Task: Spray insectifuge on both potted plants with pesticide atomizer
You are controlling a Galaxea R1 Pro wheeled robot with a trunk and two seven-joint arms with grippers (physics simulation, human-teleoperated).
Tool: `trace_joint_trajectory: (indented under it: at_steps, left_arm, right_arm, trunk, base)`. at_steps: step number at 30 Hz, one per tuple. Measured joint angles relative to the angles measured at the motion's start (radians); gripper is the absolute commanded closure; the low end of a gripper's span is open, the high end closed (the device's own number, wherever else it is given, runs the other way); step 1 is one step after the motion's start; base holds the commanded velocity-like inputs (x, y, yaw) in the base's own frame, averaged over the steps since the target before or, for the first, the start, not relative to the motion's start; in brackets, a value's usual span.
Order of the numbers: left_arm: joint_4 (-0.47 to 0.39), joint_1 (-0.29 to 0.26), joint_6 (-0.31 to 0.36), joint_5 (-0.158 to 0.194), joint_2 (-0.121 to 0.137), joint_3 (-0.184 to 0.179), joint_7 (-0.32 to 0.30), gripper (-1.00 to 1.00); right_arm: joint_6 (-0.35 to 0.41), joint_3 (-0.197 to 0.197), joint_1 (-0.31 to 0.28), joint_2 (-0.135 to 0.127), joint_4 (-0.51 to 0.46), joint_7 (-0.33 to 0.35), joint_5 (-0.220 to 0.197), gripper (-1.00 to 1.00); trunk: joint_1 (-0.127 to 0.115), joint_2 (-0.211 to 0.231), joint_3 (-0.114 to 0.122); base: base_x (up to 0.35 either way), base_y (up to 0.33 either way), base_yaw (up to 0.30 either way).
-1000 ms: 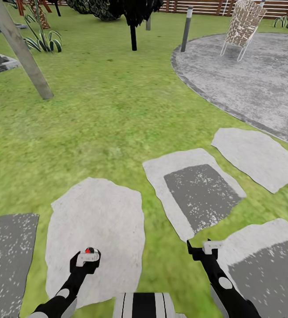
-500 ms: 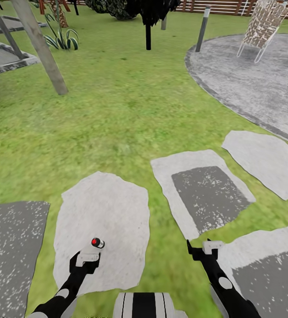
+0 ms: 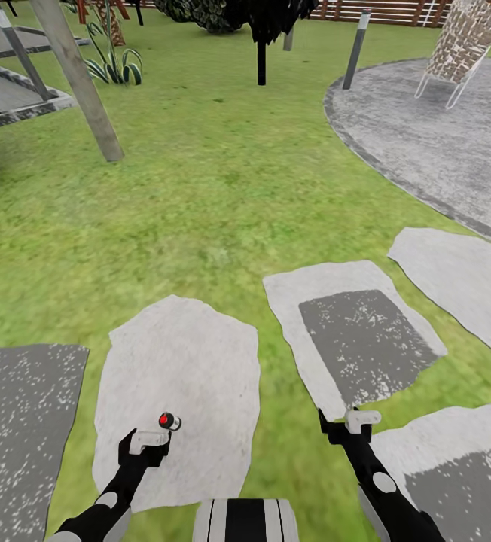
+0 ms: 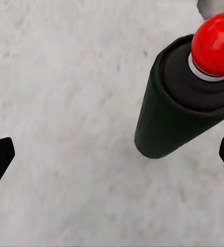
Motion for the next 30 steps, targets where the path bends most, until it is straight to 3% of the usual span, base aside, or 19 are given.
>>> trace_joint_trajectory:
  at_steps: [30]
  left_arm:
    - [0.000, 0.000, 0.000, 0.000, 0.000, 0.000, 0.000, -1.00]
  right_arm:
    - [0.000, 0.000, 0.000, 0.000, 0.000, 0.000, 0.000, -1.00]
  trunk:
    - [0.000, 0.000, 0.000]
  base:
    - [0.002, -0.020, 0.000]
